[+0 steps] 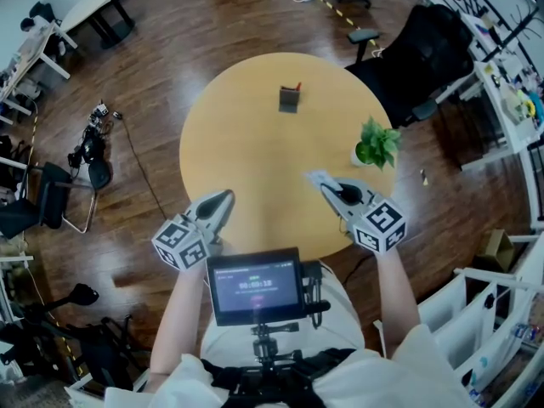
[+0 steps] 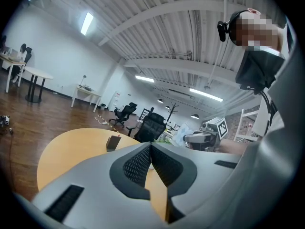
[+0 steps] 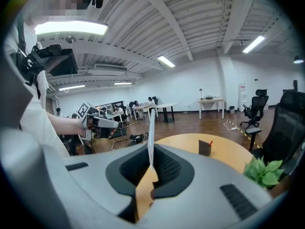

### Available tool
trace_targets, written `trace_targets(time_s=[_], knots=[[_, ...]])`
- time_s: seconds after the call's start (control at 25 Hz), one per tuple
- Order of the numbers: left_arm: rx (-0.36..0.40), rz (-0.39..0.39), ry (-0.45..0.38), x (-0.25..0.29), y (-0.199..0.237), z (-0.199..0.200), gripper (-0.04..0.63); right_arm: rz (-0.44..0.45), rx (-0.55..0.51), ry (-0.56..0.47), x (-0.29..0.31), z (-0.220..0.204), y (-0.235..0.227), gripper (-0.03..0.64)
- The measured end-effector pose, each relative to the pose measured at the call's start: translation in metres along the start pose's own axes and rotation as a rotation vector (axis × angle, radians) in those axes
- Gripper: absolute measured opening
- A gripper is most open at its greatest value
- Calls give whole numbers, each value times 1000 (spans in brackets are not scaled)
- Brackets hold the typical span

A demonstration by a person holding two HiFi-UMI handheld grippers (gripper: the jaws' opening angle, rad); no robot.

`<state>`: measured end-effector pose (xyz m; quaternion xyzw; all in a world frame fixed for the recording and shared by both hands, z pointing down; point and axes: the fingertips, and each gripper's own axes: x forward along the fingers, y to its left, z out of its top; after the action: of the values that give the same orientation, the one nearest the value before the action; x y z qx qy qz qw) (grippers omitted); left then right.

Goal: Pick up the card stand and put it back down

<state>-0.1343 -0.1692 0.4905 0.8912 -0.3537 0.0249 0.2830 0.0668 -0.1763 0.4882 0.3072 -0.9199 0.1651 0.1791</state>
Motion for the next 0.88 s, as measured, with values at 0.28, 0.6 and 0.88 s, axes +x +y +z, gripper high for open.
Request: trace_targets(time_s=[0.28,0.6,0.88], knots=[[-7,18,12,-1,5,-12,0,6,9,35,10,-20,-4,26],[-19,43,25,-5,6,-25,0,18,23,82,17,-48,-8,26],[-27,54,38,-1,6,-31,0,27,20,147,36,-78,-14,26]])
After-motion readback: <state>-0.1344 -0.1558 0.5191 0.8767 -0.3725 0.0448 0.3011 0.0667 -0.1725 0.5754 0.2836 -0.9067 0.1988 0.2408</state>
